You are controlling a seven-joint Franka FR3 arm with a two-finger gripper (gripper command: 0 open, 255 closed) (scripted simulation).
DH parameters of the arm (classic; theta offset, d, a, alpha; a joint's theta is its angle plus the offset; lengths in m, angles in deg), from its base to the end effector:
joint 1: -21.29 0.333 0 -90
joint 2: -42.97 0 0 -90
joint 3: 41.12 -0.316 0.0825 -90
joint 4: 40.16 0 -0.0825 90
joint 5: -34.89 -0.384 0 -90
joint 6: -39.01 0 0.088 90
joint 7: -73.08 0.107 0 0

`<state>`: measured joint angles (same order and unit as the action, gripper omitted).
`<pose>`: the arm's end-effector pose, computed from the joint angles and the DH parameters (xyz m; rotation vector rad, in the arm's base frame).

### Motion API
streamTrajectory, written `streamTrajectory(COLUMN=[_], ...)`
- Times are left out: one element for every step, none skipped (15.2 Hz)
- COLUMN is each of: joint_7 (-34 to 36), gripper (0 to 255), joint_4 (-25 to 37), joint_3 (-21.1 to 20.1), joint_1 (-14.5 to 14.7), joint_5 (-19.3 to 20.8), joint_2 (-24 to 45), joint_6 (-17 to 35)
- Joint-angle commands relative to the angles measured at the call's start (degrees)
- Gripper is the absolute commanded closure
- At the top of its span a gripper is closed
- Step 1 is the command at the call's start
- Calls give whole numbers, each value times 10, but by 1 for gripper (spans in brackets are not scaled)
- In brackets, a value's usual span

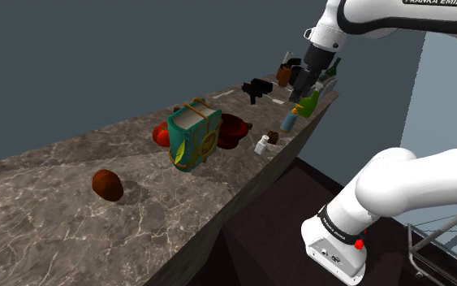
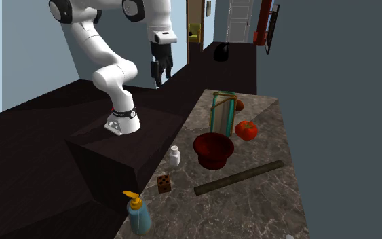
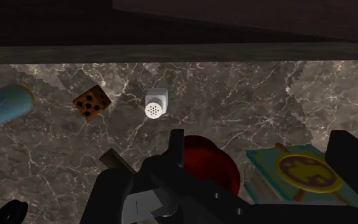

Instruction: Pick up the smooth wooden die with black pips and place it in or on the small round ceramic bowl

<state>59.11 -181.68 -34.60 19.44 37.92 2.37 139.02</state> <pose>0.3320 -0.0588 0.5247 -3.1094 -0.2108 0.0225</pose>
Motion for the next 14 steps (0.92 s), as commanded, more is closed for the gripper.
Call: streamTrajectory(joint_7=[-16,-24,-32,-40,-48,-56,-65,-73,-82,-90,-99,-109,-119,-129], gripper=[0,0,0,0,0,0,0,0,0,0,0,0,0,0], joint_4=[-21,-28,-34,-40,-45,-49,-52,-54,-55,-56,-55,-54,-52,-49], joint_3=[16,24,32,40,48,56,64,73,81,89,97,106,114,122], joint_1=[-6,-9,-12,-15,-17,-20,-22,-24,-26,-27,-28,-29,-30,-30], joint_5=[11,15,20,24,28,32,35,38,40,41,42,42,41,38], joint_2=[16,27,38,51,65,80,95,111,129,147,165,185,205,226], joint_6=[39,57,76,95,114,133,152,171,190,209,228,247,266,284])
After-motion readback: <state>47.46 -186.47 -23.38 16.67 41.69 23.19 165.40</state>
